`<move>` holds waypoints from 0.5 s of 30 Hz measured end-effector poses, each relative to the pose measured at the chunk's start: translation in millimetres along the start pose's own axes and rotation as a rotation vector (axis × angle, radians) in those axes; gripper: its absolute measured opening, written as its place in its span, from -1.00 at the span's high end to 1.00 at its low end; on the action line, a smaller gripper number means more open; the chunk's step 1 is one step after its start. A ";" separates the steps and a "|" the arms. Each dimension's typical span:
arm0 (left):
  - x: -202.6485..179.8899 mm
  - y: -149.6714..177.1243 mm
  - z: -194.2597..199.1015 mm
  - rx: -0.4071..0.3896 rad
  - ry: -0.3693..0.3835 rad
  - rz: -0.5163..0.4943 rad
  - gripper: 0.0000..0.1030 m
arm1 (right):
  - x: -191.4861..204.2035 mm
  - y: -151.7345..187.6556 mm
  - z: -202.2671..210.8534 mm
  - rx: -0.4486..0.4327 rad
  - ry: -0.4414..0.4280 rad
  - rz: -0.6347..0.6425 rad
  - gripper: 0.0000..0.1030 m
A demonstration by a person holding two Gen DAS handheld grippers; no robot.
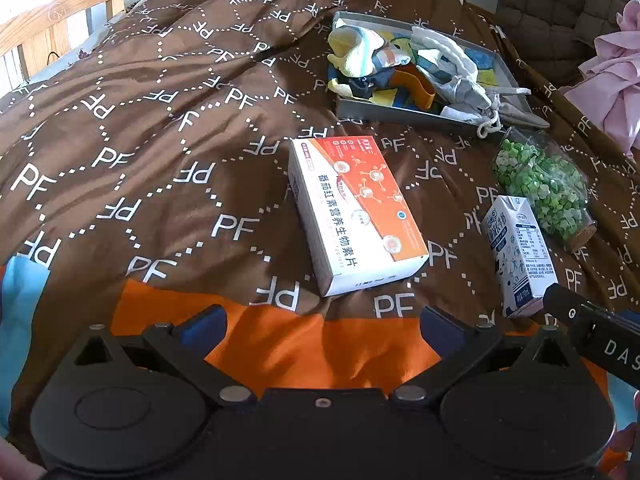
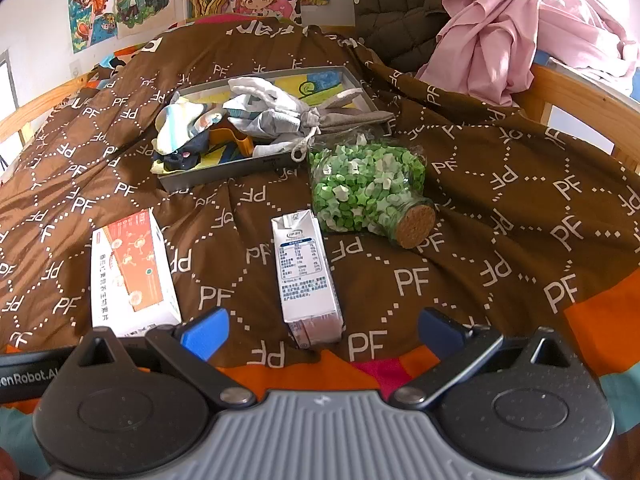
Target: Organize soft objects
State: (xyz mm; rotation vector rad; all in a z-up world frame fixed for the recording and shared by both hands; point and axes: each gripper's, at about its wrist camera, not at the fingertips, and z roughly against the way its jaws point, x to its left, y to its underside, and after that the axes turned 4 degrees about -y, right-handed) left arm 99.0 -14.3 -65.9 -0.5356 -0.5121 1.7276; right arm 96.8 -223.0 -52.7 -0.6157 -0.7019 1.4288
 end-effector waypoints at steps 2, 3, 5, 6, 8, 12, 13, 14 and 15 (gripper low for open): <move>-0.6 0.2 -0.1 -0.001 -0.005 -0.004 -0.98 | 0.0 0.1 -0.1 0.002 0.000 0.000 -0.99; -0.4 0.1 -0.3 0.000 -0.007 -0.006 -0.98 | -0.1 -0.4 -0.6 0.002 0.000 0.000 -0.99; -0.9 0.4 -0.9 0.002 -0.014 -0.011 -0.98 | -0.1 -0.3 -0.6 0.003 0.000 0.000 -0.99; -0.8 0.3 -1.1 0.003 -0.015 -0.012 -0.98 | 0.0 -0.2 -0.6 0.003 0.000 0.000 -0.99; -0.9 0.3 -1.0 0.003 -0.016 -0.014 -0.98 | 0.2 0.4 -0.1 0.004 0.000 0.000 -0.99; -0.5 0.8 -1.1 0.002 -0.017 -0.016 -0.98 | 0.1 -0.2 -0.7 0.004 0.000 0.000 -0.99; -0.4 0.8 -1.3 0.002 -0.016 -0.016 -0.98 | 0.0 -0.4 -0.8 0.004 0.000 0.000 -0.99; -0.5 0.8 -1.4 0.001 -0.016 -0.017 -0.98 | 0.1 -0.3 -0.8 0.004 0.000 0.000 -0.99; -0.5 0.7 -1.3 0.000 -0.015 -0.017 -0.98 | 0.0 -0.4 -0.9 0.004 0.000 0.000 -0.99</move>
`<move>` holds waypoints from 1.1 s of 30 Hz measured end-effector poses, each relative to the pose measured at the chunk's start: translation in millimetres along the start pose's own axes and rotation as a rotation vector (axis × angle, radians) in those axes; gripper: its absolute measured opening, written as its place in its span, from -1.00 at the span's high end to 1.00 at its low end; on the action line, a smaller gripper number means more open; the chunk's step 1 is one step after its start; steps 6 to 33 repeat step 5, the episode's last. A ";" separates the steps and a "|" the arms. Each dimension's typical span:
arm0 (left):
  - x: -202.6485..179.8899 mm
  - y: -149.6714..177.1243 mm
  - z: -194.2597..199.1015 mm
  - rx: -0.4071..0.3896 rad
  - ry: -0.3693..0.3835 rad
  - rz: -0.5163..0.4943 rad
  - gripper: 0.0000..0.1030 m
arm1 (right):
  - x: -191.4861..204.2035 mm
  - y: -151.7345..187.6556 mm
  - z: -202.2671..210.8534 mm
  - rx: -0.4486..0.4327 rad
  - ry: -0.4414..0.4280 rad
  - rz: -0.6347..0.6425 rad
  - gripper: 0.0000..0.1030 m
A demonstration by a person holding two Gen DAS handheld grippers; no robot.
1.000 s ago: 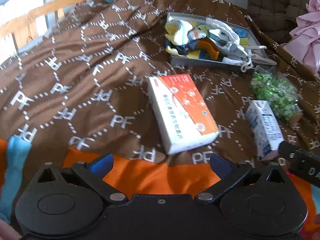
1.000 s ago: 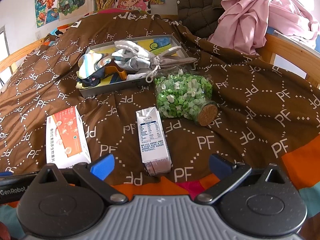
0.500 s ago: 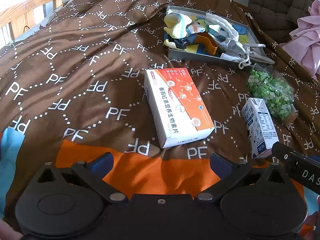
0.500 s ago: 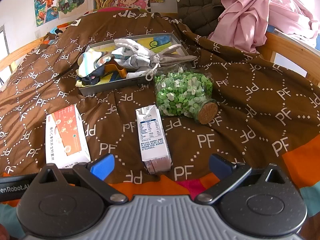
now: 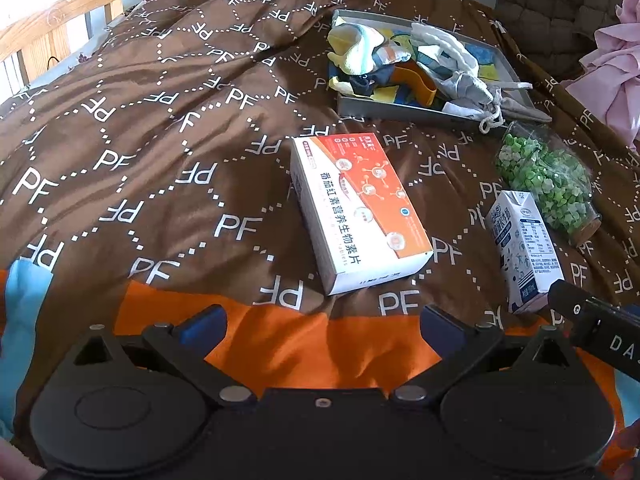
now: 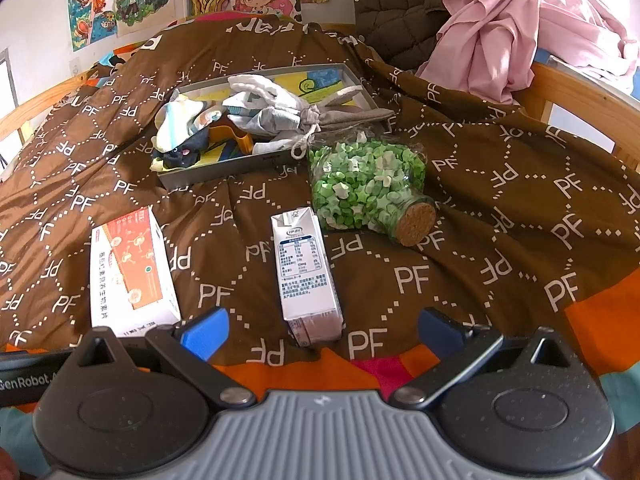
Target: Organize soft objects
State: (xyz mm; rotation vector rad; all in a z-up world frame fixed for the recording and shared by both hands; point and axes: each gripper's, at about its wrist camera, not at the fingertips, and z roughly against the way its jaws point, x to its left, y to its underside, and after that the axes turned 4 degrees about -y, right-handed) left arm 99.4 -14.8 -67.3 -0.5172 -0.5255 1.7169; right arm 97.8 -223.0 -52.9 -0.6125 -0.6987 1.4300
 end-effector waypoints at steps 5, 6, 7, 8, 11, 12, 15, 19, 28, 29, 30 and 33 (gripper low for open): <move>1.6 -0.9 1.8 -0.013 0.012 0.022 -0.98 | -0.1 -0.1 0.1 0.000 0.000 0.000 -0.99; 1.6 -0.9 1.8 -0.013 0.012 0.022 -0.98 | -0.1 -0.1 0.1 0.000 0.000 0.000 -0.99; 1.6 -0.9 1.8 -0.013 0.012 0.022 -0.98 | -0.1 -0.1 0.1 0.000 0.000 0.000 -0.99; 1.6 -0.9 1.8 -0.013 0.012 0.022 -0.98 | -0.1 -0.1 0.1 0.000 0.000 0.000 -0.99; 1.6 -0.9 1.8 -0.013 0.012 0.022 -0.98 | -0.1 -0.1 0.1 0.000 0.000 0.000 -0.99; 1.6 -0.9 1.8 -0.013 0.012 0.022 -0.98 | -0.1 -0.1 0.1 0.000 0.000 0.000 -0.99; 1.6 -0.9 1.8 -0.013 0.012 0.022 -0.98 | -0.1 -0.1 0.1 0.000 0.000 0.000 -0.99; 1.6 -0.9 1.8 -0.013 0.012 0.022 -0.98 | -0.1 -0.1 0.1 0.000 0.000 0.000 -0.99; 1.6 -0.9 1.8 -0.013 0.012 0.022 -0.98 | -0.1 -0.1 0.1 0.000 0.000 0.000 -0.99; 1.6 -0.9 1.8 -0.013 0.012 0.022 -0.98 | -0.1 -0.1 0.1 0.000 0.000 0.000 -0.99; 1.6 -0.9 1.8 -0.013 0.012 0.022 -0.98 | -0.1 -0.1 0.1 0.000 0.000 0.000 -0.99; 1.6 -0.9 1.8 -0.013 0.012 0.022 -0.98 | -0.1 -0.1 0.1 0.000 0.000 0.000 -0.99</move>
